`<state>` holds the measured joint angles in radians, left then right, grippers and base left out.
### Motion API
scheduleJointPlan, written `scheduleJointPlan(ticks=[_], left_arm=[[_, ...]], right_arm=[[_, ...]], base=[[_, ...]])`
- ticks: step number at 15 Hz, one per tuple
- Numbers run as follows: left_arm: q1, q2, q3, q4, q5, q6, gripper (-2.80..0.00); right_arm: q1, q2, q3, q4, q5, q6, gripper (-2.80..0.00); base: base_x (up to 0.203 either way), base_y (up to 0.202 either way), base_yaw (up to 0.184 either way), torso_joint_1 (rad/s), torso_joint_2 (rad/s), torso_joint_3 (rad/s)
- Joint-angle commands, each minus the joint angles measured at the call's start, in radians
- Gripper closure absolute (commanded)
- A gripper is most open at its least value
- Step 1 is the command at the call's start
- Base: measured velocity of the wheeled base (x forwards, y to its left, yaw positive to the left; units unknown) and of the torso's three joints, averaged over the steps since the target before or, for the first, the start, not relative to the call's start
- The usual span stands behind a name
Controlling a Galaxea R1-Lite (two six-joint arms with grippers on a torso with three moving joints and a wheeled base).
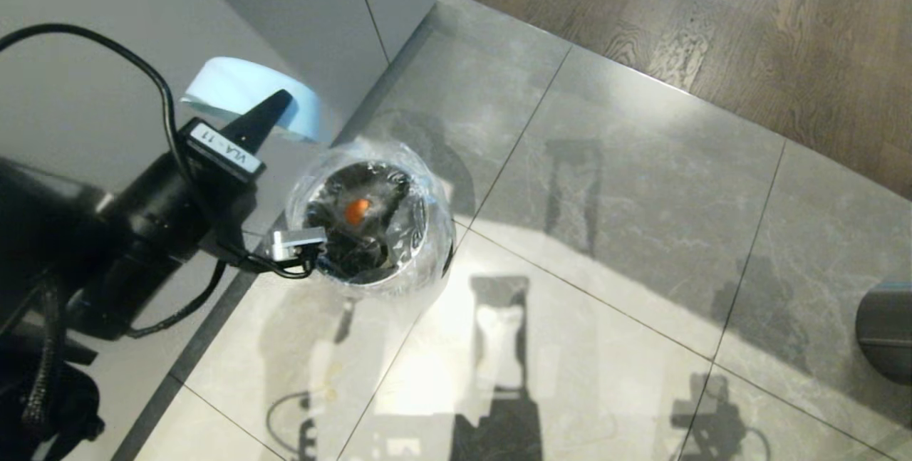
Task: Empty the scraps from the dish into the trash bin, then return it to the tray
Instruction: Pour the leftover food from the bowl into the trash can
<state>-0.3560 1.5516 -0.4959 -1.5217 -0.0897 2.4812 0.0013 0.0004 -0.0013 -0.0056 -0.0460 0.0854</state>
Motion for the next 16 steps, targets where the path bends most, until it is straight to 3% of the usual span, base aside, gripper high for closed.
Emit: scheduleJointPlan(ticks=[1, 10, 16], left_arm=[[-0.039, -0.076, 0.044, -0.048, 0.041, 0.034, 0.00], [-0.178, -0.104, 0.019, -0.048, 0.110, 0.090, 0.00], [-0.211, -0.124, 0.026, -0.048, 0.142, 0.131, 0.00]], right_arm=[[0.000, 0.000, 0.000, -0.001, 0.001, 0.001, 0.00], [0.000, 0.000, 0.000, -0.001, 0.001, 0.001, 0.00], [0.000, 0.000, 0.000, -0.001, 0.000, 0.001, 0.00]], base=[[0.000, 0.000, 0.000, 0.000, 0.00, 0.000], [0.000, 0.000, 0.000, 0.000, 0.00, 0.000], [0.000, 0.000, 0.000, 0.000, 0.00, 0.000]])
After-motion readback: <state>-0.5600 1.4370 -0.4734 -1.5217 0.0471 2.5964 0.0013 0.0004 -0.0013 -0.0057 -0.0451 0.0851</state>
